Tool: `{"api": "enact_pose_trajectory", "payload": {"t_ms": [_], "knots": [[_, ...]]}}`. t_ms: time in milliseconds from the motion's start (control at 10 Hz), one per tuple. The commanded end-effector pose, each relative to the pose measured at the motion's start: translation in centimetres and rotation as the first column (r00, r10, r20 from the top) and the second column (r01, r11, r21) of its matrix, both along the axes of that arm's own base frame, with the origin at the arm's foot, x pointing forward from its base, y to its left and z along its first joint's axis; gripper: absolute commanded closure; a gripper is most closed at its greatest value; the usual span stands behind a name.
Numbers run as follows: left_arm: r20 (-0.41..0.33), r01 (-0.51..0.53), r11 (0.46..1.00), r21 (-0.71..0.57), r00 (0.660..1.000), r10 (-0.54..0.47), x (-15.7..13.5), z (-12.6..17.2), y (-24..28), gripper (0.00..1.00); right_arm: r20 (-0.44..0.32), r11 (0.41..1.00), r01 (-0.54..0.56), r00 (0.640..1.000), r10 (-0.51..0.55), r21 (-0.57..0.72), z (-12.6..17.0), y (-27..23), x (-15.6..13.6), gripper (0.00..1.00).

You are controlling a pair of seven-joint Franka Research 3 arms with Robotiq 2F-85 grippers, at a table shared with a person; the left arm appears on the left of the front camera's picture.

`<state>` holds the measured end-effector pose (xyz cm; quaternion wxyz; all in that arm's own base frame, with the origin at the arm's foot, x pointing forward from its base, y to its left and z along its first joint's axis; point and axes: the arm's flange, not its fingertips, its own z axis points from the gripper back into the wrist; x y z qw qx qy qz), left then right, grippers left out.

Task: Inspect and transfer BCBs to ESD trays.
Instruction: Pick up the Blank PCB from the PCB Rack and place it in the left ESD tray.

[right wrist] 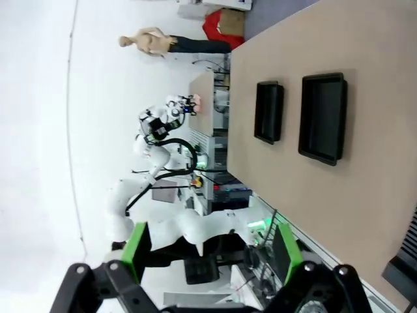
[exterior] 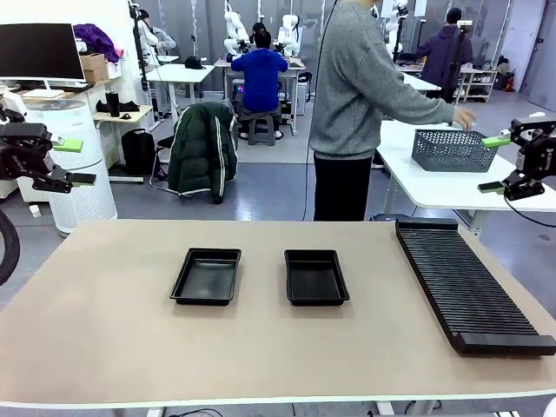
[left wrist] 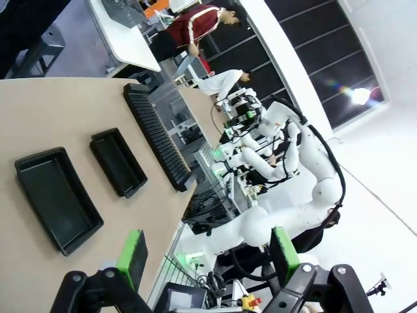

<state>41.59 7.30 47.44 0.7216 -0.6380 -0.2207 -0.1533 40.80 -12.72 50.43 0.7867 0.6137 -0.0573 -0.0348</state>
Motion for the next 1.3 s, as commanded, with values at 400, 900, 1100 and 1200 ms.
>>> {"api": "enact_pose_trajectory", "payload": {"t_ms": [400,900,1100,1200], "knots": [[0.052,0.051,0.998,-0.040,0.997,-0.049,-0.65,0.14,0.66,0.00,-0.002,0.994,-0.055,0.998,0.055,0.089,-1.66,-1.05,0.67,0.00],[0.007,0.051,0.997,-0.063,0.999,-0.051,-0.65,-0.33,0.50,0.00,-0.050,0.998,-0.005,0.999,0.008,0.059,-2.19,-1.14,0.06,0.00],[0.007,0.051,0.997,-0.063,0.999,-0.051,-0.65,-0.33,0.50,0.00,-0.050,0.998,-0.005,0.999,0.008,0.059,-2.19,-1.14,0.06,0.00],[0.007,0.051,0.997,-0.063,0.999,-0.051,-0.65,-0.33,0.50,0.00,-0.045,0.998,-0.015,0.999,0.018,0.062,-2.14,-1.30,0.05,0.00]]}}
